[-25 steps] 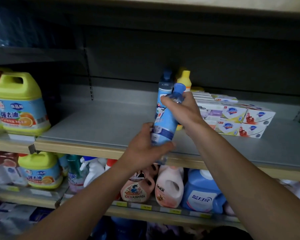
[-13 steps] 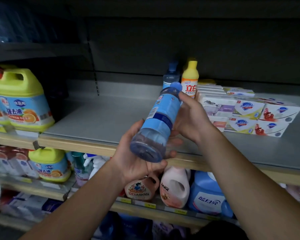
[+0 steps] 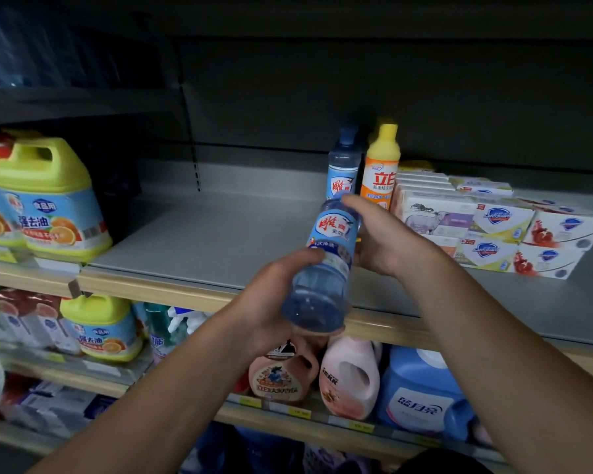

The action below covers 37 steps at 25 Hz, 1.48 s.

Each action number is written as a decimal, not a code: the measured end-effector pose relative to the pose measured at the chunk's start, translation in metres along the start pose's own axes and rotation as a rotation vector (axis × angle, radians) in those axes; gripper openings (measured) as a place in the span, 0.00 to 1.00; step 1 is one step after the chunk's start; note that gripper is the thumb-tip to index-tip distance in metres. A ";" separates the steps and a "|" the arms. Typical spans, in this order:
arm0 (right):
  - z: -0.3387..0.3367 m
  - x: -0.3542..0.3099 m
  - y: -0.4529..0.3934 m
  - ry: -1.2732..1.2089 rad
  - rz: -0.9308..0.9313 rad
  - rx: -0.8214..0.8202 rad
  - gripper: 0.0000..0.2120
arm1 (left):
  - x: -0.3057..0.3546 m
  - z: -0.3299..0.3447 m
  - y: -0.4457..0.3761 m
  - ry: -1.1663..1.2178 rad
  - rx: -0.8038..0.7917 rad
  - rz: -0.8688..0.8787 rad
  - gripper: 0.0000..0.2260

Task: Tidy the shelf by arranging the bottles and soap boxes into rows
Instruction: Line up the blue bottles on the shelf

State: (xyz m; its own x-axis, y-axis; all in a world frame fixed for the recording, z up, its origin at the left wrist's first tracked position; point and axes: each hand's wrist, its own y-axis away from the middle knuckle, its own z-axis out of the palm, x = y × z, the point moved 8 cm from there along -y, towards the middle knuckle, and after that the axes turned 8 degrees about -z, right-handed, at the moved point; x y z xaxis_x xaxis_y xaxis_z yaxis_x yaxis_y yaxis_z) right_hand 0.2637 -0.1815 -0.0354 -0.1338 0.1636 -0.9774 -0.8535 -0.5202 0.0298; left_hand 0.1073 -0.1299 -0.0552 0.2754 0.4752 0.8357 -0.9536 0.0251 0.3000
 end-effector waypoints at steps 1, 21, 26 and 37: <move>-0.002 0.007 -0.001 0.036 0.017 0.008 0.15 | -0.001 0.005 0.002 0.073 -0.052 -0.068 0.22; 0.081 -0.044 -0.007 0.506 -0.772 -0.195 0.30 | 0.074 -0.103 -0.045 -0.797 0.479 0.688 0.26; 0.052 -0.011 -0.038 0.906 -0.684 -0.022 0.29 | 0.093 -0.131 -0.070 -0.864 0.548 0.683 0.21; 0.032 0.070 -0.088 1.539 -0.413 -0.278 0.35 | 0.137 -0.164 -0.150 -0.868 0.707 0.621 0.25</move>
State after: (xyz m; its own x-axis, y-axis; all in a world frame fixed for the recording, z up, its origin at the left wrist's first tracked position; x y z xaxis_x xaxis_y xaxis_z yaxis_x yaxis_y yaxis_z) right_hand 0.3130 -0.0973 -0.0997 0.8213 -0.5393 -0.1862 -0.5658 -0.8119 -0.1439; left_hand 0.2685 0.0758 -0.0613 0.0525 -0.4945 0.8676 -0.7519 -0.5913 -0.2915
